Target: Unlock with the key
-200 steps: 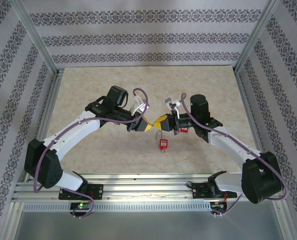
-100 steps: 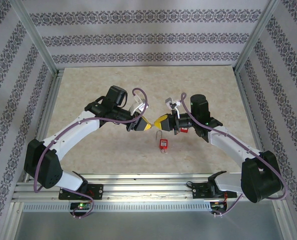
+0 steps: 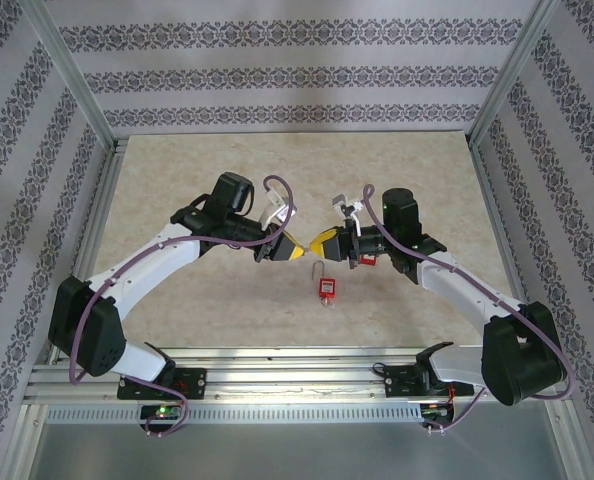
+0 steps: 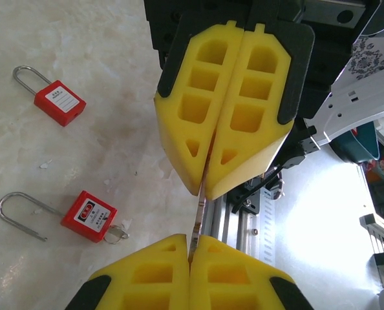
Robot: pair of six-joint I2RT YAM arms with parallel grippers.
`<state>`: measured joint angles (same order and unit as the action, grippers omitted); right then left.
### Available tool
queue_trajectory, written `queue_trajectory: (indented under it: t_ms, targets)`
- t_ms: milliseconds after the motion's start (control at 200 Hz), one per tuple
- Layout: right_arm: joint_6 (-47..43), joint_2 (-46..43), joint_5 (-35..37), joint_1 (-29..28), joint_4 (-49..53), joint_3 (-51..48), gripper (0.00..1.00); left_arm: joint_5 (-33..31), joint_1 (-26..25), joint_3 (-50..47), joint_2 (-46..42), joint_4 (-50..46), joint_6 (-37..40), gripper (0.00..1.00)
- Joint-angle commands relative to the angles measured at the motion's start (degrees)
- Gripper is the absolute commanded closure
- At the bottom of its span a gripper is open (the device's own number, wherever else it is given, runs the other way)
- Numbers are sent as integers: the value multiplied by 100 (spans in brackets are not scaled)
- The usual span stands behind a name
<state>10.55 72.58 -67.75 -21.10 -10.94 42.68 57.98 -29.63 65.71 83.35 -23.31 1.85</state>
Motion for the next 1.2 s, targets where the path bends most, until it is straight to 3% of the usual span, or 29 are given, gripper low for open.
queue_trajectory:
  t_ms: [0, 40, 85, 150, 235, 305, 400, 480, 834, 1194]
  targets:
    - [-106, -45, 192, 30, -132, 17, 93, -214, -78, -127, -106, 276, -141, 100]
    - [-88, -95, 370, 52, -87, 21, 74, -374, -71, -166, -179, 257, -133, 100]
    - [-11, -186, 717, 86, 23, 37, 63, -532, -70, -243, -279, 272, -128, 100]
    - [193, -391, 1496, 135, 408, 93, 51, -740, -70, -349, -428, 271, -124, 100]
    - [650, -701, 2669, 301, 1098, 126, 43, -906, -57, -468, -591, 274, -136, 100]
    - [1116, -880, 3885, 516, 2212, 302, 31, -1006, -61, -535, -651, 240, -165, 100]
    - [1149, -447, 5170, 741, 4420, 1002, 35, -1081, -61, -714, -732, 452, -283, 100]
    - [1157, 54, 5679, 866, 5144, 1220, 37, -1207, -70, -884, -824, 725, -401, 100]
    - [1917, 2179, 6071, 624, 4581, 1669, 38, -1719, -114, -1426, -1393, 1296, -775, 100]
    - [2233, 2861, 6830, 523, 4294, 1847, 36, -1827, -122, -1621, -1705, 1415, -896, 100]
